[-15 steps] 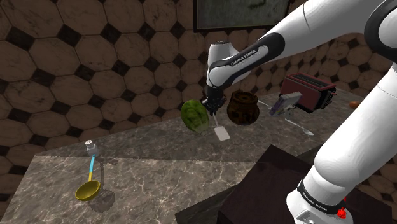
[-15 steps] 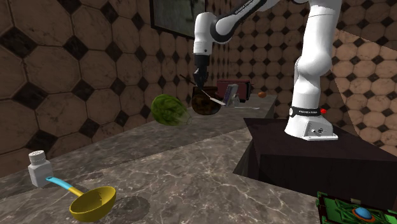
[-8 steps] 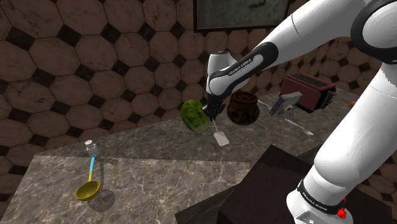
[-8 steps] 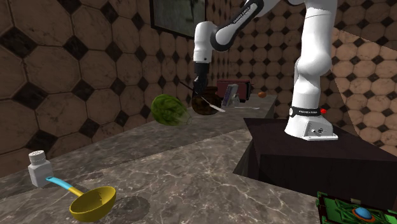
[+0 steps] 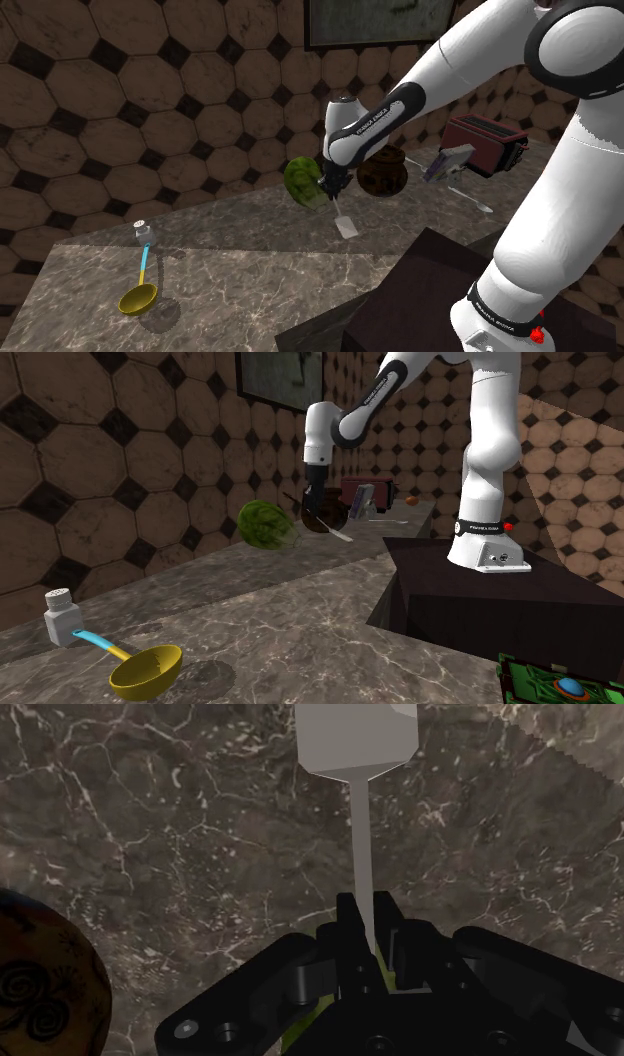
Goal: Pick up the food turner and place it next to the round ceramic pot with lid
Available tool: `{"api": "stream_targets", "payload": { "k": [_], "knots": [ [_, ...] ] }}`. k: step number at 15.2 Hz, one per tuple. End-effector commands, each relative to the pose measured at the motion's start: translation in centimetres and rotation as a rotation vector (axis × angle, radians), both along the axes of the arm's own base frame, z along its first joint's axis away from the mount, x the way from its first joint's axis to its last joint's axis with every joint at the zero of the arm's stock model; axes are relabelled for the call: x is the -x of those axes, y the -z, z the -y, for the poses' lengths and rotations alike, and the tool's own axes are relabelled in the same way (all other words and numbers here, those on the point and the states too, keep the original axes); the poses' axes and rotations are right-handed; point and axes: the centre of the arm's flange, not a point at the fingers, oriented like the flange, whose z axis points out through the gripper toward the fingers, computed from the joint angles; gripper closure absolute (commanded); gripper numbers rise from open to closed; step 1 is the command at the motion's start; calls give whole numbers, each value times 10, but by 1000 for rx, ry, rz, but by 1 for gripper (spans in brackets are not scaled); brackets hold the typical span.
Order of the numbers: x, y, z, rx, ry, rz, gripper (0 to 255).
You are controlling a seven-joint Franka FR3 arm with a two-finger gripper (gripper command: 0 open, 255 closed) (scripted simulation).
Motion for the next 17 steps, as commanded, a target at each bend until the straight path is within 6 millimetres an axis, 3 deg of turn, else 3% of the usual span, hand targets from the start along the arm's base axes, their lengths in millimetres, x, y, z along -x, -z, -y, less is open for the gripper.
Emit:
{"api": "stream_targets", "payload": {
  "k": [1,17],
  "knots": [
    [1,11,1,0,0,1,255],
    [1,95,1,0,0,1,255]
  ]
}}
